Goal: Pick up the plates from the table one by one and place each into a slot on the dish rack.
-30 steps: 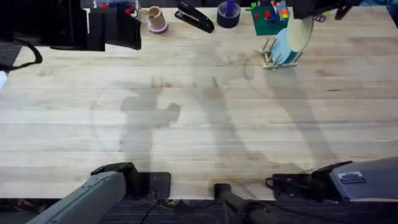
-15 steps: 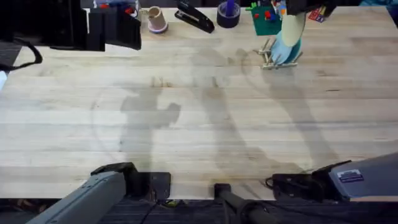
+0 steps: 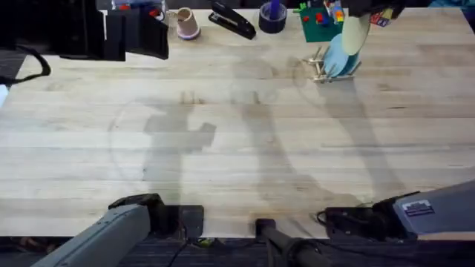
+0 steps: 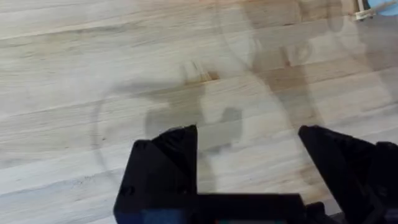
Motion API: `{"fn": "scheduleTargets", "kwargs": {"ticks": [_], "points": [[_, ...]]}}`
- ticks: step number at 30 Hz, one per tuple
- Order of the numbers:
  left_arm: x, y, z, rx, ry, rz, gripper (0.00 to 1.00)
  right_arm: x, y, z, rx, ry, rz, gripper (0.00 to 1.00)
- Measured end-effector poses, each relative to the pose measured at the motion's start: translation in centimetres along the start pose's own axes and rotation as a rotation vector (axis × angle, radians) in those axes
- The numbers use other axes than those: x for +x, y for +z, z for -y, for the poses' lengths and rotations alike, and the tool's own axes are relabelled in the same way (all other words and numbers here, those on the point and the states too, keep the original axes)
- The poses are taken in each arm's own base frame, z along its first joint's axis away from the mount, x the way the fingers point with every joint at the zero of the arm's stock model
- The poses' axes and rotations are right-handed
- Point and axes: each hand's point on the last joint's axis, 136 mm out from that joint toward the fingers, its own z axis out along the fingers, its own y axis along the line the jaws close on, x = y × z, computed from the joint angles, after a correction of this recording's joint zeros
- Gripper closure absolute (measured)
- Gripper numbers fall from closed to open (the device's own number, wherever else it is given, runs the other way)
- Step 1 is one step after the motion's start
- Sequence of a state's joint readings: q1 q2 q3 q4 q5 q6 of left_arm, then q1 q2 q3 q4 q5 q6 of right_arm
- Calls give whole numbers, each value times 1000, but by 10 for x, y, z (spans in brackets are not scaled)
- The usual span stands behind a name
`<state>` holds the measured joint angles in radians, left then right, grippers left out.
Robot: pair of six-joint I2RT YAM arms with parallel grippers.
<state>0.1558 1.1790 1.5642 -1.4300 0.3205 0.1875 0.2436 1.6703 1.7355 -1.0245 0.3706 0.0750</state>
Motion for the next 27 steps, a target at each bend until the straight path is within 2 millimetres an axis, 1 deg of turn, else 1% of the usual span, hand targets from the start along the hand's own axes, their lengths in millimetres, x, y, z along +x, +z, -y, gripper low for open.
{"fn": "scheduleTargets", "kwargs": {"ticks": [8, 17, 24, 27], "points": [[0, 0, 0, 0, 0, 0, 6, 6, 23, -8, 4, -20, -57, 971], [0, 0, 0, 0, 0, 0, 6, 2, 30, -10, 4, -17, -49, 971], [0, 0, 0, 0, 0, 0, 6, 5, 49, -17, 6, -30, -85, 971], [0, 0, 0, 0, 0, 0, 6, 4, 54, -19, 6, -30, -86, 971]]}}
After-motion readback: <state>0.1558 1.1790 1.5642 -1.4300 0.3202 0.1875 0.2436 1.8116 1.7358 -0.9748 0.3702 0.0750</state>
